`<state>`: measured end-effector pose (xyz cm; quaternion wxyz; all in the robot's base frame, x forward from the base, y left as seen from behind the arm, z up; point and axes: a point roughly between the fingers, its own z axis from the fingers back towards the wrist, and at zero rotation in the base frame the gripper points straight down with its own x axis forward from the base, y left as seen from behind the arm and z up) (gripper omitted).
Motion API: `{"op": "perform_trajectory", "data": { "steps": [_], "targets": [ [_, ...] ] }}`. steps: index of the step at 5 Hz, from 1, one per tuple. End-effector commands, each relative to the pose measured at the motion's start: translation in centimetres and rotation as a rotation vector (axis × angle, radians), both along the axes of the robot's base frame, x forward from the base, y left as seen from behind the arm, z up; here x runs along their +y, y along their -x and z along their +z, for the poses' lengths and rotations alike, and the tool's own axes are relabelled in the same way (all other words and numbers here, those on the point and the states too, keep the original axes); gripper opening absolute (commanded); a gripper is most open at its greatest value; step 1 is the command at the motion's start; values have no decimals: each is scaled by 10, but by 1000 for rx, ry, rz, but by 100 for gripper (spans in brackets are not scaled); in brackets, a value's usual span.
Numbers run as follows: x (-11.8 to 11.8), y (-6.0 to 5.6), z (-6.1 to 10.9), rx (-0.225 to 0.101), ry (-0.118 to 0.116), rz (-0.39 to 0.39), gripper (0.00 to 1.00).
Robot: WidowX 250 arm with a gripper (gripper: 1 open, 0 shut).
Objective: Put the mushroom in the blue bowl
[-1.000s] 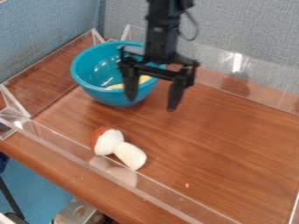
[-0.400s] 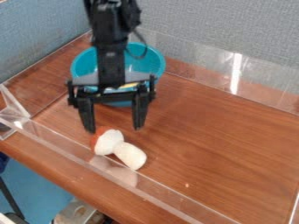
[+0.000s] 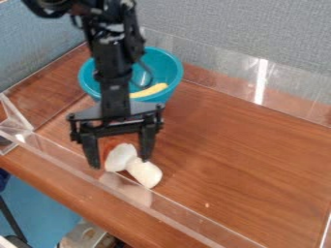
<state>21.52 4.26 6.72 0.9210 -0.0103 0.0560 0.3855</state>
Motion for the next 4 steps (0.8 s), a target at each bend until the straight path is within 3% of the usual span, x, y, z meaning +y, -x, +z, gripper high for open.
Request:
{"op": "perform_trajectory", "data": {
  "steps": [1,2,4],
  "targets": [
    [12,1,2,-25,-16,97,100],
    [16,4,1,-21,-25,136,100],
    [1,4,8,-13,-42,174,100]
  ]
}}
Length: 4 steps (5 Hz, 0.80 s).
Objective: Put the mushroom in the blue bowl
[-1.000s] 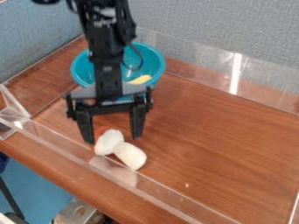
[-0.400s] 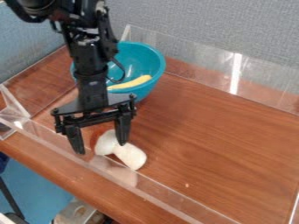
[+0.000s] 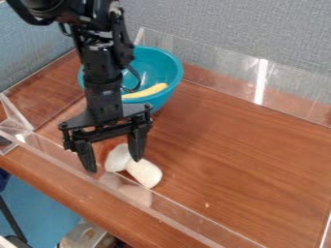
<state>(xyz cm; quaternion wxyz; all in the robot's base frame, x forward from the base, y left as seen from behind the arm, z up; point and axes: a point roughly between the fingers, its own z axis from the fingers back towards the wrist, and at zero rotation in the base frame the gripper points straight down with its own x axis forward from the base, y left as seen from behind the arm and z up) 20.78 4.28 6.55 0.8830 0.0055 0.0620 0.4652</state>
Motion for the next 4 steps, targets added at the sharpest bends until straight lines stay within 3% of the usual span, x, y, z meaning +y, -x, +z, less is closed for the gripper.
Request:
{"op": "perform_trajectory", "data": {
  "steps": [1,2,4],
  "targets": [
    [-14,-1,1,-36,-23,-28,100],
    [-25,0,-10,-32,-30,-12,100],
    [-25,-3,-21,-15,-52,106,100]
  ]
}}
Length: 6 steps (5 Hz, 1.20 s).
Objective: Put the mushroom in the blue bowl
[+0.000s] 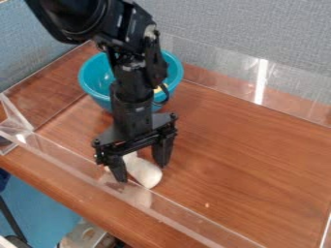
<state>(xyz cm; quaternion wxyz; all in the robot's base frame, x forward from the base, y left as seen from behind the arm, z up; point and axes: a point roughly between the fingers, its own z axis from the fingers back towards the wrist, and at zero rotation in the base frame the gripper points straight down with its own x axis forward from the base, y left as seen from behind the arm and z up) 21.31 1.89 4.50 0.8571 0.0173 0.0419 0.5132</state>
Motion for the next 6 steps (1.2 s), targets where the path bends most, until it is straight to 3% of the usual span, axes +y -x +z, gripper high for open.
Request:
{"op": "perform_trajectory", "data": {
  "steps": [1,2,3,5,6],
  "targets": [
    [-2,2,-3,12,-13,48,100],
    [14,1,-11,18,-22,92,100],
    [29,2,-18,23,-30,129,0],
    [44,4,-25,20,-29,193,0],
    [50,11,-12,15,-21,235,0]
  ]
}}
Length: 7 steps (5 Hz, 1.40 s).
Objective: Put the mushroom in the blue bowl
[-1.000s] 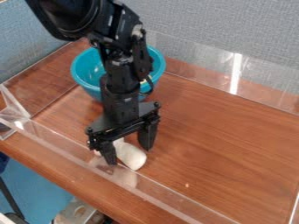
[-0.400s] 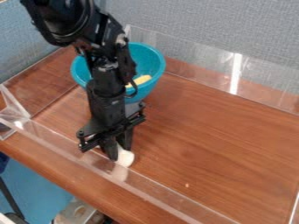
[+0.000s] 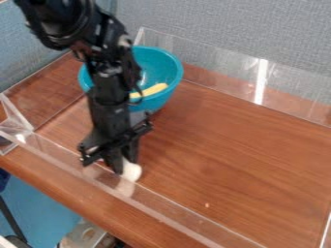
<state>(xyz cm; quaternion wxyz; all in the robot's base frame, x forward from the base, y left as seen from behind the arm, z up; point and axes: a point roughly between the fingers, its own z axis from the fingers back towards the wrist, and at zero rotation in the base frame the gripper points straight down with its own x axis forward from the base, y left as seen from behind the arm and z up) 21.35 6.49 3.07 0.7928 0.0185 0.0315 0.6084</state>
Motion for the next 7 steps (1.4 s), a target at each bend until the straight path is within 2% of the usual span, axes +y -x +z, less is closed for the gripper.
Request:
{"op": "perform_trajectory", "data": {
  "steps": [1,2,3,4,5,6,7],
  "targets": [
    [8,8,25,12,23,-25,0],
    [12,0,52,-20,49,-56,0],
    [17,-16,81,-42,98,-57,0],
    [22,-41,100,-60,136,-12,0],
    [24,-72,113,-69,175,2,0],
    [17,-98,137,-72,199,-26,0],
    [-3,-110,139,-66,193,-66,0]
  ]
}}
